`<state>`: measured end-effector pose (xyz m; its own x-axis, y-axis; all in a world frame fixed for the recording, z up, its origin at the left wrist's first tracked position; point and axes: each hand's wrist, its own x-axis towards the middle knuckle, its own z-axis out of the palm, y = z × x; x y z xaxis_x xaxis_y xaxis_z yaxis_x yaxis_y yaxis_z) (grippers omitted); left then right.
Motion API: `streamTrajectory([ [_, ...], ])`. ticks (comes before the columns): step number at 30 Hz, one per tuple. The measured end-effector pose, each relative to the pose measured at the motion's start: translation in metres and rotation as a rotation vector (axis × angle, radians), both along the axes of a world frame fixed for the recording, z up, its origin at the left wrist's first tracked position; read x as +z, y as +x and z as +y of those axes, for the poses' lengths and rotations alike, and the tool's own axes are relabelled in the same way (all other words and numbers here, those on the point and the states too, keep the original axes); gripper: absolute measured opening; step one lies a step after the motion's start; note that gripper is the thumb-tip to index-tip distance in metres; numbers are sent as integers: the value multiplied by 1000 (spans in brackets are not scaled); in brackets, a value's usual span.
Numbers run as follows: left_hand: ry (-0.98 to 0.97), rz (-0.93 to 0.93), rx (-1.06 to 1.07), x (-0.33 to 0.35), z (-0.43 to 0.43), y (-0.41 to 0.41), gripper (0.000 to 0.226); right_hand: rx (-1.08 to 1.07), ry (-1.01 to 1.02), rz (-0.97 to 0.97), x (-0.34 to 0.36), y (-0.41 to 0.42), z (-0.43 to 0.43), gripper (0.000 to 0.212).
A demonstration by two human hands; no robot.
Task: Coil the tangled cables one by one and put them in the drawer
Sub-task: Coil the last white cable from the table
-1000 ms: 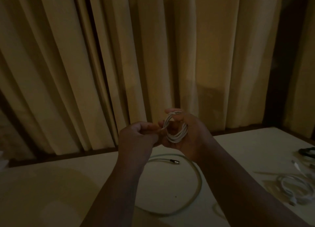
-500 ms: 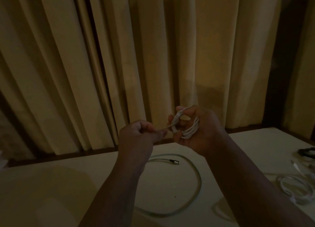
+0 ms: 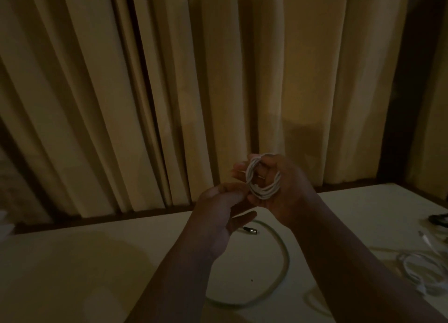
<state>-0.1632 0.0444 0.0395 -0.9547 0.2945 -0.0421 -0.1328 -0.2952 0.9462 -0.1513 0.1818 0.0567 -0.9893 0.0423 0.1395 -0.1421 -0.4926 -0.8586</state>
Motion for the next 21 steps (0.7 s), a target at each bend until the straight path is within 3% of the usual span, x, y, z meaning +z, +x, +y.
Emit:
streamTrajectory([
  [2, 101, -5, -1, 0, 1, 0, 13, 10, -11, 14, 1, 0, 0, 28],
  [4, 225, -25, -32, -1, 2, 0, 31, 16, -16, 29, 0, 0, -1, 27],
  [6, 269, -21, -34, -2, 5, 1, 27, 18, -17, 36, -2, -1, -1, 26],
  [21, 130, -34, 120, -10, 10, 0, 12, -55, -42, 22, -2, -5, 2, 22],
])
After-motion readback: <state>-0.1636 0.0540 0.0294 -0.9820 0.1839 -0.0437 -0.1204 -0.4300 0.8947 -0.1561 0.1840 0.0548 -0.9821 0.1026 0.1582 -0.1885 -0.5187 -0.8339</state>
